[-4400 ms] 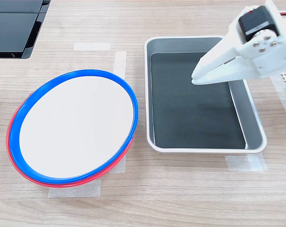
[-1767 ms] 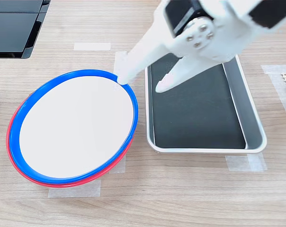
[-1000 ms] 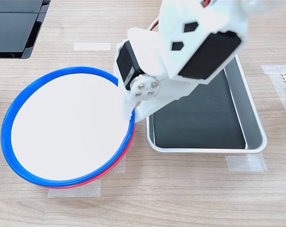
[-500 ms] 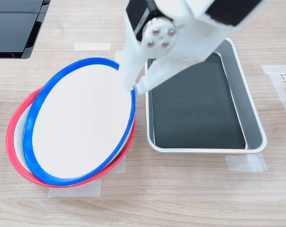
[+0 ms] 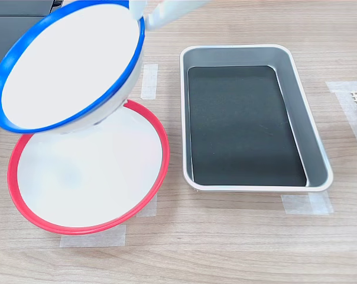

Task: Lift the stacked dish and set it down on the table.

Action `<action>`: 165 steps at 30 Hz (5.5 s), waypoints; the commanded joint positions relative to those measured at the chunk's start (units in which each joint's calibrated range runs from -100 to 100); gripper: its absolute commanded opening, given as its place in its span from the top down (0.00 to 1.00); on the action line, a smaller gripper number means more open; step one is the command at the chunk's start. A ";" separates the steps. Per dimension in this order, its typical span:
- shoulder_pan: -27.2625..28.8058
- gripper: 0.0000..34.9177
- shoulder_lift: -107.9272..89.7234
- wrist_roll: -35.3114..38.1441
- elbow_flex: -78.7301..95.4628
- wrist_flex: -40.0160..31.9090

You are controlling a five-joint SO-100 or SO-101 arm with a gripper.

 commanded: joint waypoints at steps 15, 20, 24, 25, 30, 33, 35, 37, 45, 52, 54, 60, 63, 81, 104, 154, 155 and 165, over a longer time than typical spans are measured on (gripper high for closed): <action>16.09 1.00 9.16 6.45 0.36 -5.72; 18.07 1.00 13.34 6.94 2.36 -10.34; 18.73 1.00 15.05 7.42 2.73 -11.75; 18.82 1.00 15.30 7.47 2.82 -12.08; 19.86 0.99 14.45 8.84 2.45 -10.51; 20.89 0.81 12.23 10.84 1.91 -5.47; 21.74 0.74 10.61 11.92 1.82 -3.00; 22.49 0.64 9.59 12.65 2.45 -2.34; 24.66 0.56 13.77 15.29 2.82 -6.13; 25.13 0.60 23.15 17.24 1.45 -12.57; 24.66 0.62 25.11 17.48 1.64 -14.39; 23.15 0.99 29.46 16.75 -1.00 -15.79; 22.77 1.00 29.89 15.73 -3.55 -14.47; 25.60 1.00 27.16 16.21 -10.47 -5.97; 26.07 1.00 28.35 20.71 -1.00 -22.15; -0.38 1.00 -70.58 -7.47 80.11 -29.74; 0.09 1.00 -73.06 -7.18 82.56 -29.00; 2.63 1.00 -83.03 -5.62 86.66 -10.84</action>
